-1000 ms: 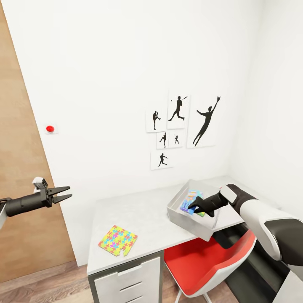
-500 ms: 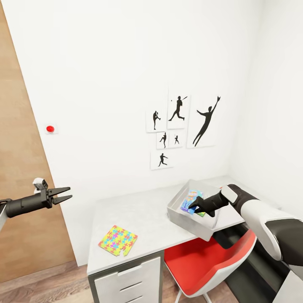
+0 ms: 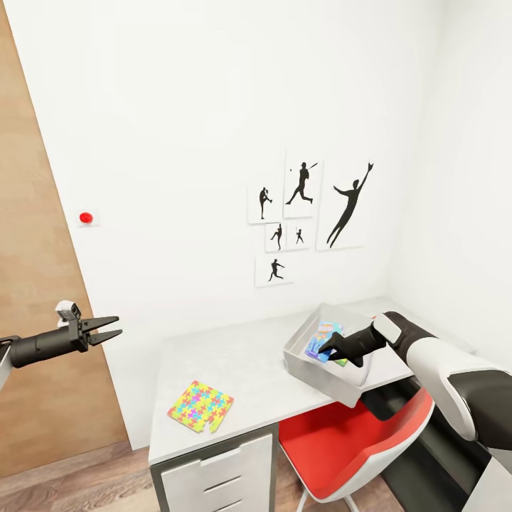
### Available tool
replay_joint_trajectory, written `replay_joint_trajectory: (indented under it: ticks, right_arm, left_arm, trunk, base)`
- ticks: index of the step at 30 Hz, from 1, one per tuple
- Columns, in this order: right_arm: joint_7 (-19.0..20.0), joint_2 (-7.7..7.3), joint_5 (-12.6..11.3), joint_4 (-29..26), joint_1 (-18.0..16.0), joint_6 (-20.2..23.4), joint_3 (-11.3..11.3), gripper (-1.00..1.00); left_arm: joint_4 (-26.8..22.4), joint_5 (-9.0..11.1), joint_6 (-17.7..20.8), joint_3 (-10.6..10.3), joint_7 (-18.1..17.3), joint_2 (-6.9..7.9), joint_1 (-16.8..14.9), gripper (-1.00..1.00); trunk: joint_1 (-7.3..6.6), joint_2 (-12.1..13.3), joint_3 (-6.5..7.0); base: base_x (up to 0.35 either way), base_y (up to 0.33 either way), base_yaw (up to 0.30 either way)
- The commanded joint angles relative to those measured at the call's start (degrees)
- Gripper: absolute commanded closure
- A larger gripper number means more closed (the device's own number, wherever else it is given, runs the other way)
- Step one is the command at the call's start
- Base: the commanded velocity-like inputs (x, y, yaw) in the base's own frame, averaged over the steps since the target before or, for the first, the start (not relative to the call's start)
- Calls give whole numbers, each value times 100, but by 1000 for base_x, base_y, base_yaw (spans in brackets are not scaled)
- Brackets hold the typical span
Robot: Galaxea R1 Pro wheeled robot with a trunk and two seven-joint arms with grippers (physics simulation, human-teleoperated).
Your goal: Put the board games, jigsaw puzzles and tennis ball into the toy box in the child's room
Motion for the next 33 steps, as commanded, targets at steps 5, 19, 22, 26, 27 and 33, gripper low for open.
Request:
replay_joint_trajectory:
  ticks: [5, 19, 22, 26, 27, 33]
  right_arm:
    - [49, -2, 22, -4, 2, 10, 51, 100]
    - [-10, 1, 38, -4, 16, 10, 157, 100]
    - [-21, 4, 35, -4, 16, 10, 377, 100]
    - [-23, 3, 26, -4, 17, 10, 543, 100]
    - [-24, 1, 25, -4, 17, 10, 559, 100]
    - [-24, -1, 23, -4, 17, 10, 594, 100]
  left_arm:
    - [1, -6, 61, 1, -23, -6, -1, -100]
    - [1, -6, 54, 1, -23, -6, -1, -100]
    - [1, -6, 53, 1, -23, -6, -1, -100]
    - [1, -6, 52, 1, -23, -7, -1, -100]
    - [1, -6, 52, 1, -23, -8, -1, -100]
    - [1, -6, 52, 1, -23, -41, -1, -100]
  trunk:
    - [2, -4, -3]
    - [2, -4, -3]
    - [2, -4, -3]
    - [2, -4, -3]
    - [2, -4, -3]
    - [2, -4, -3]
  base:
    - [0, 0, 0]
    - [0, 0, 0]
    - [0, 0, 0]
    - [0, 0, 0]
    - [0, 0, 0]
    - [3, 0, 0]
